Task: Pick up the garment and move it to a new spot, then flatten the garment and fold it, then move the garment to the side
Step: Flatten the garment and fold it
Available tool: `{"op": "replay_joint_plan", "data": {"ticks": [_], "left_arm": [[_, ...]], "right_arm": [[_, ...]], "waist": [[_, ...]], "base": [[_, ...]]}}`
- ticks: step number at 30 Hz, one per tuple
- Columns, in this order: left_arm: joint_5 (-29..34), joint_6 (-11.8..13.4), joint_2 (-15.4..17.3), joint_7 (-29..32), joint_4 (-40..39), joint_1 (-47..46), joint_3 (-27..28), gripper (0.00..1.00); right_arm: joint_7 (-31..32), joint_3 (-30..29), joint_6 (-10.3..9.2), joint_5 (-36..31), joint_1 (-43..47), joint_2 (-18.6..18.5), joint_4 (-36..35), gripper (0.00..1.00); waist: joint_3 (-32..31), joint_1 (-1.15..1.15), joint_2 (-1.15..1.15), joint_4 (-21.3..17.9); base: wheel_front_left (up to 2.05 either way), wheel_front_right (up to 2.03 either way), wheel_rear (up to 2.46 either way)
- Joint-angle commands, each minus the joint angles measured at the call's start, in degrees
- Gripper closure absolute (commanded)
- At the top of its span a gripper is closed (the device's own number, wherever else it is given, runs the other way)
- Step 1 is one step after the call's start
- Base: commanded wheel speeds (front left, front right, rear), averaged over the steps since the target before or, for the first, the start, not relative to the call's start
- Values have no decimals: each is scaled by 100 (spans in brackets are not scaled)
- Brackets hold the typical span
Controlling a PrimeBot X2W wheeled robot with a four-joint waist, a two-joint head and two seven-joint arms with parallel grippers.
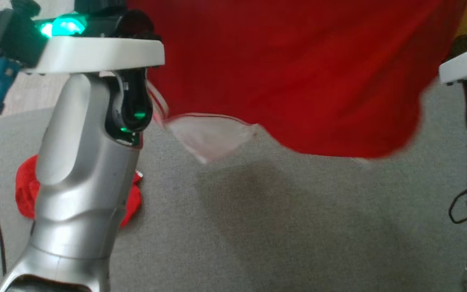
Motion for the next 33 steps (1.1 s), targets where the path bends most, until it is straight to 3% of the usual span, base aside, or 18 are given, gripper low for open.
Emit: {"op": "replay_joint_plan", "data": {"ticks": [1,10,17,22,27,33], "left_arm": [[-22,80,223,130,-324,-144,228,100],[-77,471,635,1063,-1391,536,178,100],[-55,349,940,1606,-886,-252,143,100],[150,72,1100,1530,508,-1572,147,100],[351,-35,1117,864,1882,-3091,332,100],[615,-273,872,62,3020,-3776,132,100]], "right_arm": [[123,136,-4,123,-50,-25,-495,100],[1039,-23,-4,307,825,-13,-1927,100],[1342,-70,-4,349,194,-16,-1652,100],[1035,77,-4,452,-1286,-41,-130,100],[-57,-70,-4,406,-2952,4,1529,100],[-1011,-148,-4,378,-3655,-19,2995,100]], "waist": [[-12,0,0,-2],[363,0,0,-3],[1188,0,0,-23],[1810,0,0,-82],[2158,0,0,-26],[2187,0,0,236]], "base": [[0,0,0],[0,0,0],[0,0,0],[0,0,0],[0,0,0],[0,0,0]]}}
